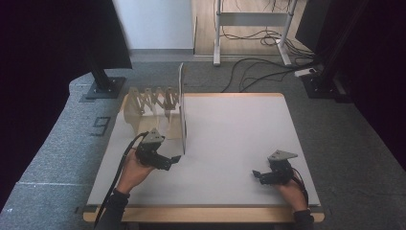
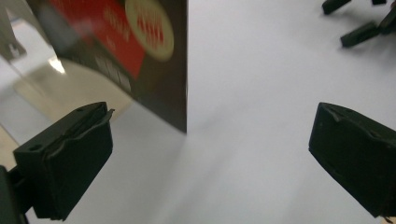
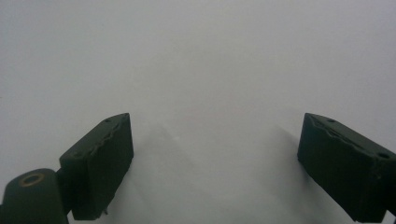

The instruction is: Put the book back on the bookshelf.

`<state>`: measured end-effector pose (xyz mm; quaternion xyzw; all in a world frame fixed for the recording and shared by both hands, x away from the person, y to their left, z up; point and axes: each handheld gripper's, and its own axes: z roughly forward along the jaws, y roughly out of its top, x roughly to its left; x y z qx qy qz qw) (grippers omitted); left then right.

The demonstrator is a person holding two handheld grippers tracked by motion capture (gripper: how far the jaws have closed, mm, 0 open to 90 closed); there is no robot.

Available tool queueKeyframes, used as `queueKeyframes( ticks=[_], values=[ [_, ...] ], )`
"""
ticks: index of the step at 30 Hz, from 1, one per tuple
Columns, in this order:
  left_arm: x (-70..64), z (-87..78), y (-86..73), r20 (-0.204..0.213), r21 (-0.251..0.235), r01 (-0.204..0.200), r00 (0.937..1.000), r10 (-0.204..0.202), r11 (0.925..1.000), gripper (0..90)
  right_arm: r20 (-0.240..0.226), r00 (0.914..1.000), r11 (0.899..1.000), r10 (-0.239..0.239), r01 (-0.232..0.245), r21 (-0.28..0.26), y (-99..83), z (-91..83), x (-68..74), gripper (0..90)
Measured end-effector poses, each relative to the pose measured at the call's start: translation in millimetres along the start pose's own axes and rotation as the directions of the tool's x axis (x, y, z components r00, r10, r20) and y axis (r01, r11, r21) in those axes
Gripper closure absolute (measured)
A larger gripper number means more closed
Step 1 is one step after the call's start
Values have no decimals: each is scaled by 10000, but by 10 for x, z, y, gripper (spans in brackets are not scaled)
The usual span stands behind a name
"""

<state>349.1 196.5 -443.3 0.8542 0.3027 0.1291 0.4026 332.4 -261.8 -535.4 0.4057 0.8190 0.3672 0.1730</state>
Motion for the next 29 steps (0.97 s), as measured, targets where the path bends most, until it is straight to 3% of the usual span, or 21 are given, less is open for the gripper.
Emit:
queueKeyframes(
  ticks=[9,15,19,29],
  values=[
    [42,172,-542,-249,495,432,9988,-420,9978,0,39,10000,10000,-27,27,-3,-2,1,5,99],
    [57,341,-770,-421,1050,629,9974,-588,9925,0,53,10000,10000,-21,21,-1,-2,1,6,99],
    [32,396,-773,-676,1471,534,9967,-438,9877,0,97,9999,10000,-37,37,-4,-2,1,9,99],
    [30,398,-777,-677,1478,521,9968,-424,9876,0,54,10000,10000,-7,7,-13,-10,0,9,99]
  ],
)
